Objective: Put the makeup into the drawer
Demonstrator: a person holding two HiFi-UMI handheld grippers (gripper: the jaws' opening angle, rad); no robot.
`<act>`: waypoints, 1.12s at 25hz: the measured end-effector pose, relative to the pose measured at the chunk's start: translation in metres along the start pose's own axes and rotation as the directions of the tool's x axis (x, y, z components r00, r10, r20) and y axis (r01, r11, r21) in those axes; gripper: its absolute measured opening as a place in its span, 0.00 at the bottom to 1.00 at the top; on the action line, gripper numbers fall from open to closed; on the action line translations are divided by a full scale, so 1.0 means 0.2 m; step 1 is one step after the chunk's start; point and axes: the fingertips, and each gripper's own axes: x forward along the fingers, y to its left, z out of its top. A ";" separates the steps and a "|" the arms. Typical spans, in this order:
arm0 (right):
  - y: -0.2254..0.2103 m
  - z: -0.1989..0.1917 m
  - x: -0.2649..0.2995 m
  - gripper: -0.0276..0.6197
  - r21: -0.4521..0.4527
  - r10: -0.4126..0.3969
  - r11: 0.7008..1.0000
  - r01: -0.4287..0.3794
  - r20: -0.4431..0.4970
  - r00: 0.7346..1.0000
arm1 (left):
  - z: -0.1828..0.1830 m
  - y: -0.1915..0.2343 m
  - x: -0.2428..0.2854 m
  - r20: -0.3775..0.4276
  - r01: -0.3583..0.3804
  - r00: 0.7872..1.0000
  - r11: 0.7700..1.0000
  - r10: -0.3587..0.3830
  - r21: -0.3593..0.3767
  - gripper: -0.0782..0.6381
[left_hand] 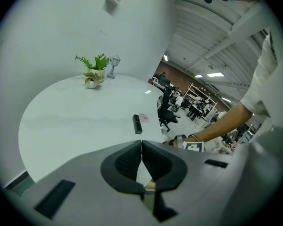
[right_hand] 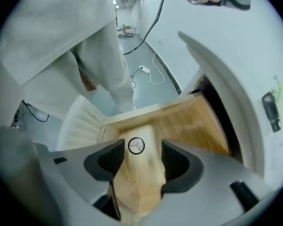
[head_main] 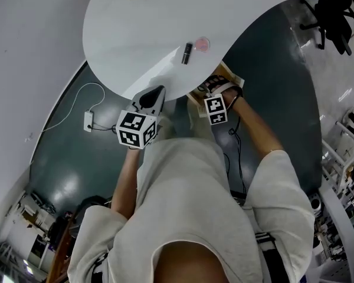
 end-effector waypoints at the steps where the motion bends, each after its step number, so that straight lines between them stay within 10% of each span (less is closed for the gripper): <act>1: -0.01 0.01 -0.05 0.41 0.021 -0.017 1.000 0.017 0.005 1.000 | 0.02 0.00 0.00 0.005 0.002 1.000 1.000 -0.002 0.008 0.12; 6: 0.01 0.07 -0.33 0.40 0.217 -0.099 0.973 0.083 0.067 0.993 | 0.10 0.01 0.02 0.021 0.015 1.000 0.999 -0.016 0.042 0.12; 9: -0.04 0.14 -0.53 0.40 0.433 -0.199 0.893 0.124 0.132 0.971 | 0.12 0.01 0.04 0.020 0.021 1.000 0.998 -0.022 0.061 0.12; 16: -0.32 0.19 -0.84 0.40 0.865 -0.488 0.492 0.099 0.180 0.854 | 0.18 0.02 0.06 0.029 0.023 0.999 0.997 -0.025 0.075 0.12; 19: -0.44 0.15 -0.86 0.40 0.923 -0.552 0.376 0.081 0.154 0.819 | 0.22 0.02 0.06 0.033 0.026 0.999 0.996 -0.029 0.084 0.12; 28: -0.79 0.10 -0.79 0.38 0.962 -0.609 0.260 0.090 0.091 0.788 | 0.20 0.07 0.00 0.036 0.014 0.999 0.997 -0.017 0.071 0.12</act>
